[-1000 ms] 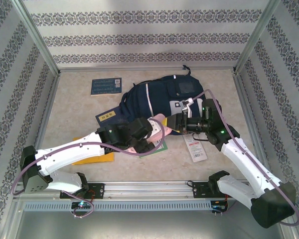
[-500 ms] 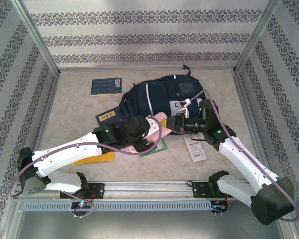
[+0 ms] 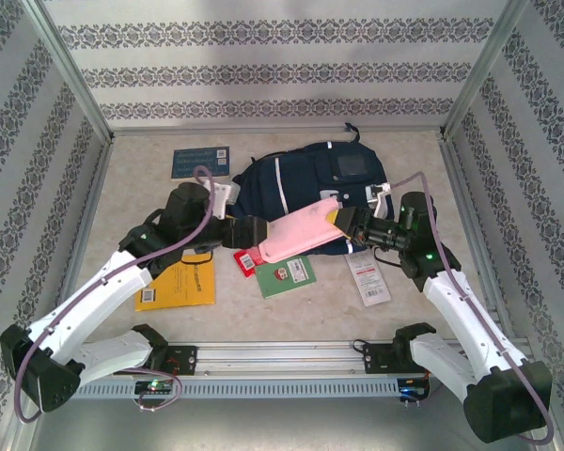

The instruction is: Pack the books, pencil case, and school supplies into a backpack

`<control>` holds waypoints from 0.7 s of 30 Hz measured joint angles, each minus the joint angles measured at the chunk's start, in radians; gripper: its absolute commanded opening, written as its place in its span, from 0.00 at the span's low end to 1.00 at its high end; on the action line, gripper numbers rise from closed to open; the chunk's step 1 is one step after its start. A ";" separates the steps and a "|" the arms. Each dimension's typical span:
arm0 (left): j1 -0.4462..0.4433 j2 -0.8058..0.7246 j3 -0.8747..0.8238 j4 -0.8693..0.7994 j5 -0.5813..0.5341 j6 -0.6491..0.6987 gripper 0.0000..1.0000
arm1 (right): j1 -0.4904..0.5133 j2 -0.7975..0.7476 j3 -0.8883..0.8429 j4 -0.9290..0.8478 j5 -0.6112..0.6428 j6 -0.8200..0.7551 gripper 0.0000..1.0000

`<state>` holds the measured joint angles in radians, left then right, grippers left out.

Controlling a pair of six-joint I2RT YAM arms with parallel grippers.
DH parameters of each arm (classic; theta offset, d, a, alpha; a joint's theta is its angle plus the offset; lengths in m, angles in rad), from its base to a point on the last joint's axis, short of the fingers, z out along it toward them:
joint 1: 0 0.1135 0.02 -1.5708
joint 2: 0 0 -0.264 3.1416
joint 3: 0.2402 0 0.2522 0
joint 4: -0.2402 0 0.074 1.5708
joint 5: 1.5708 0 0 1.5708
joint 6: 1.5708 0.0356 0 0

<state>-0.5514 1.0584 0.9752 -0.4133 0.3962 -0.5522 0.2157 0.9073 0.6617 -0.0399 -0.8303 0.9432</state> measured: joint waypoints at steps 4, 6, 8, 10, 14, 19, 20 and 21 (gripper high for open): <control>0.084 -0.021 -0.126 0.157 0.116 -0.213 1.00 | 0.000 -0.023 -0.024 0.064 0.021 0.053 0.23; 0.100 -0.016 -0.163 0.214 0.152 -0.291 1.00 | 0.000 -0.030 -0.029 0.103 0.031 0.082 0.23; 0.103 -0.010 -0.182 0.262 0.178 -0.354 1.00 | 0.000 -0.035 -0.032 0.137 0.041 0.111 0.22; 0.109 -0.009 -0.208 0.343 0.205 -0.423 0.99 | 0.000 -0.040 -0.035 0.174 0.052 0.142 0.22; 0.128 0.008 -0.273 0.537 0.245 -0.565 0.97 | 0.001 -0.045 -0.055 0.246 0.065 0.201 0.22; 0.128 0.082 -0.330 0.777 0.283 -0.731 0.92 | 0.005 -0.045 -0.077 0.297 0.082 0.257 0.20; 0.128 0.089 -0.336 0.811 0.286 -0.753 0.91 | 0.005 -0.045 -0.078 0.304 0.085 0.263 0.20; 0.128 0.093 -0.340 0.845 0.290 -0.776 0.90 | 0.005 -0.046 -0.079 0.311 0.090 0.268 0.20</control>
<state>-0.4232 1.1511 0.6357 0.4313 0.6857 -1.3277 0.2207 0.8616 0.5827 0.2707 -0.7406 1.2110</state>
